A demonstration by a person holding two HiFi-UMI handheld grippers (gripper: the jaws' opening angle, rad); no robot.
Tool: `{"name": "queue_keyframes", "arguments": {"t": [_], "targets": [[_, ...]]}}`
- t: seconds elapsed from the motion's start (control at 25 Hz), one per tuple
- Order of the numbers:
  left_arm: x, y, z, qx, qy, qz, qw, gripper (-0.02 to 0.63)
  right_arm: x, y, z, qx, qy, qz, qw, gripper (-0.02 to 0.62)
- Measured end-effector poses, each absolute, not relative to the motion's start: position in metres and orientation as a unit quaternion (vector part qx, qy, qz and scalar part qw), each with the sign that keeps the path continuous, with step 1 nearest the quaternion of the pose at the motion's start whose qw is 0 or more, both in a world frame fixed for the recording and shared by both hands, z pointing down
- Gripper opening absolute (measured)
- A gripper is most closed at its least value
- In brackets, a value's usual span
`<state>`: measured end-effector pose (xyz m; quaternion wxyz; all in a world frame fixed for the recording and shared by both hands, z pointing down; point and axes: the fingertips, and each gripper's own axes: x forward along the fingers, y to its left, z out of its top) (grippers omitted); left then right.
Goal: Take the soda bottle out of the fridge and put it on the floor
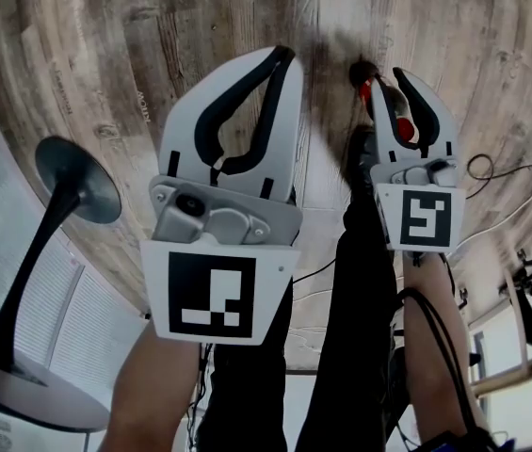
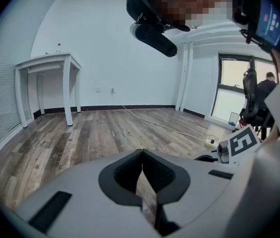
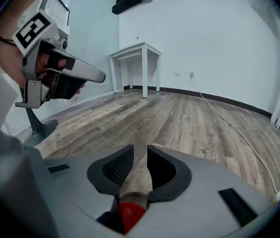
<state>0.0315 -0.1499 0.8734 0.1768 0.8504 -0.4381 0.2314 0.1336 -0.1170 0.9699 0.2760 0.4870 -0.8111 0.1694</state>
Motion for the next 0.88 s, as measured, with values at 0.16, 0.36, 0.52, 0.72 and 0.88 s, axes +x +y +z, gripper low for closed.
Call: {"name": "queue_keyframes", "arguments": {"t": [0.16,0.36,0.52,0.72,0.88], "targets": [[0.032,-0.153,0.866,0.852,-0.439,0.229,0.173,0.017,0.131,-0.114,0.971,0.477,-0.813,0.175,0.284,0.114],[0.032,-0.158,0.854,0.852,-0.446,0.219,0.169,0.017,0.132,-0.115,0.958,0.477,-0.815,0.167,0.282,0.123],[0.032,-0.162,0.839,0.851,-0.451,0.210,0.165,0.017,0.131,-0.123,0.936,0.482,-0.818,0.154,0.274,0.121],[0.034,-0.179,0.803,0.852,-0.464,0.189,0.153,0.017,0.132,-0.144,0.889,0.495,-0.819,0.135,0.255,0.120],[0.039,-0.198,0.765,0.853,-0.473,0.170,0.137,0.017,0.134,-0.171,0.837,0.507,-0.822,0.109,0.234,0.114]]}}
